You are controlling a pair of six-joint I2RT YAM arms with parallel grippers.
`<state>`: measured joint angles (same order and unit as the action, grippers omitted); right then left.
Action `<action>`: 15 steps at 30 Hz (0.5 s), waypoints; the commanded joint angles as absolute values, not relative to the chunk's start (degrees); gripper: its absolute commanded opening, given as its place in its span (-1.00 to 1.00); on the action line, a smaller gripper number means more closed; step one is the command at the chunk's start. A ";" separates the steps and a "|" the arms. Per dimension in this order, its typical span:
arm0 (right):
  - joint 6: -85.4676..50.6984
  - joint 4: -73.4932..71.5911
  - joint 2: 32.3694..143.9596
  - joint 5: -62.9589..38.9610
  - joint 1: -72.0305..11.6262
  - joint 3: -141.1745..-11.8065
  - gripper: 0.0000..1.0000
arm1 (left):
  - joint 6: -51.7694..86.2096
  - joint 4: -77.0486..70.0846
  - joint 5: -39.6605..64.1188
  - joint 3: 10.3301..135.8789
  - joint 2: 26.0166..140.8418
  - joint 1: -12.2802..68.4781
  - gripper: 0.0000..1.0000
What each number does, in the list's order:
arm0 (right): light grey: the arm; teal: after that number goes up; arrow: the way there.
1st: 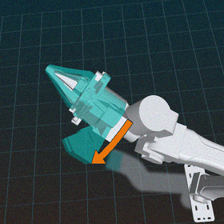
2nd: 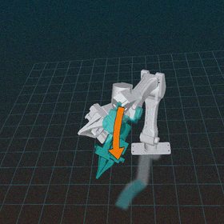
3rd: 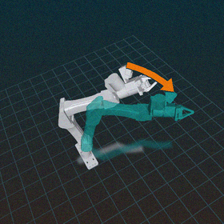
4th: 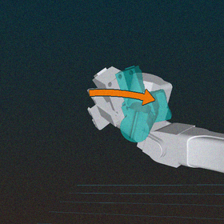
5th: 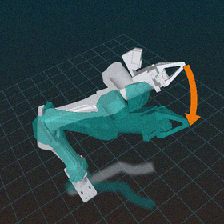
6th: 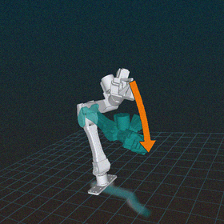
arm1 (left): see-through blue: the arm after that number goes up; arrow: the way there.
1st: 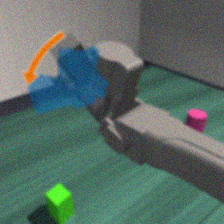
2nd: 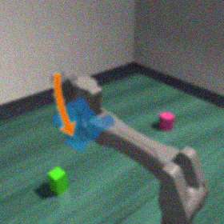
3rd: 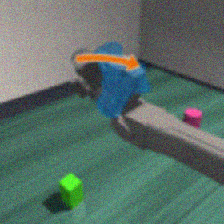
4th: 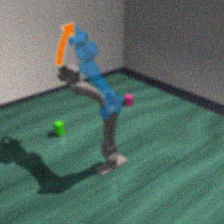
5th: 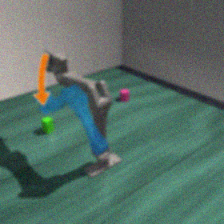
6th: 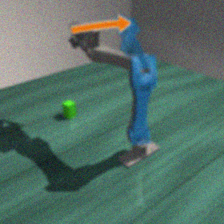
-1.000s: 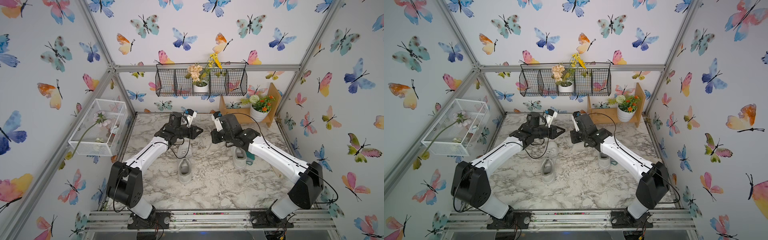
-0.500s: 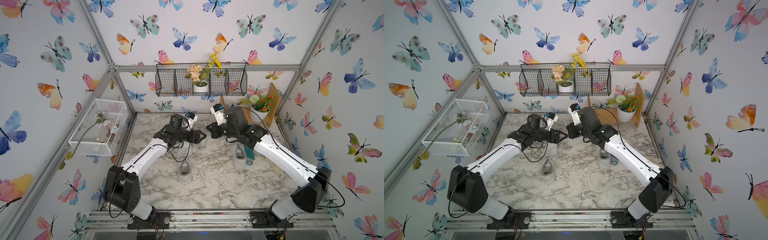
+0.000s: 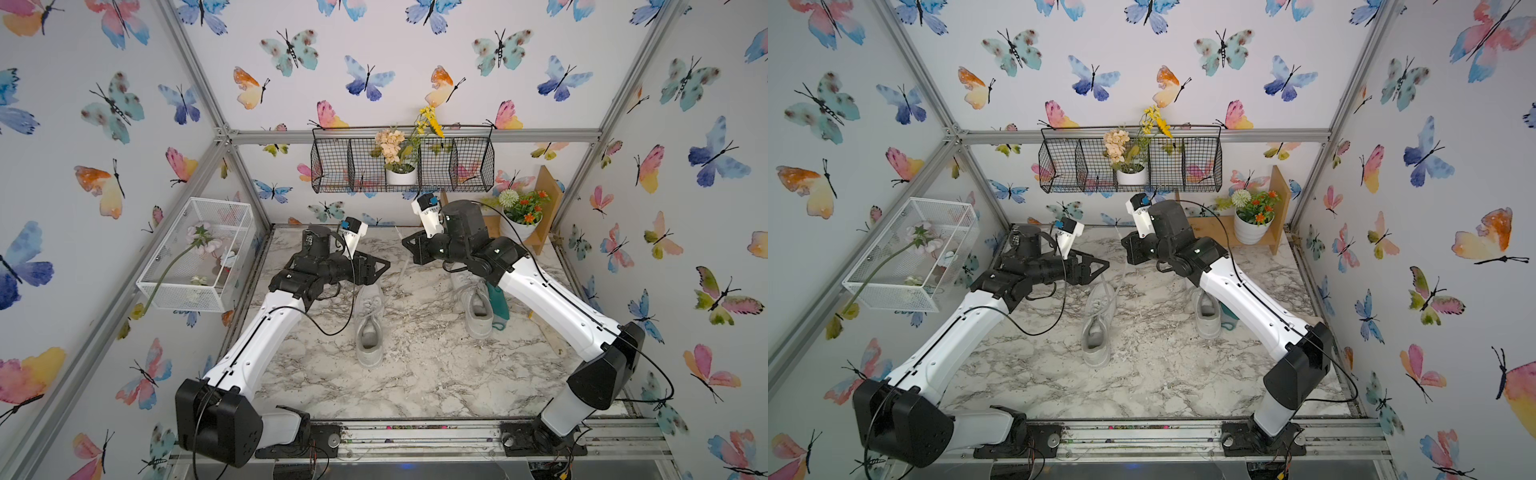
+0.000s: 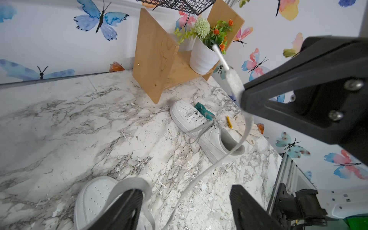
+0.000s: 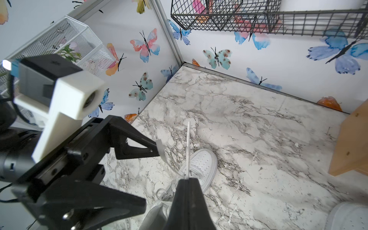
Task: Tie the shoes
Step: Cross the shoelace with the shoelace.
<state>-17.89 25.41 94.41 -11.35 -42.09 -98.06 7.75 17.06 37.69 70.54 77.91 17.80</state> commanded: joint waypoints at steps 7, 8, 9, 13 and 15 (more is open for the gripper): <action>-21.15 23.06 83.92 -6.77 -42.01 -91.30 -0.96 | 5.95 17.14 42.85 84.25 89.16 24.35 0.33; -21.47 23.20 83.17 -5.72 -42.01 -90.67 -0.96 | 5.58 17.79 42.59 85.63 89.86 24.71 0.34; -21.81 23.08 82.24 -4.75 -42.01 -89.85 -0.96 | 5.25 18.67 42.44 87.56 90.65 24.94 0.35; -22.32 22.41 79.67 -2.95 -42.01 -86.83 -0.96 | 3.62 22.67 41.91 93.61 93.08 24.98 0.37; -22.32 22.41 78.96 -2.20 -42.01 -85.85 -0.96 | 2.51 25.30 41.97 96.79 94.31 25.19 0.37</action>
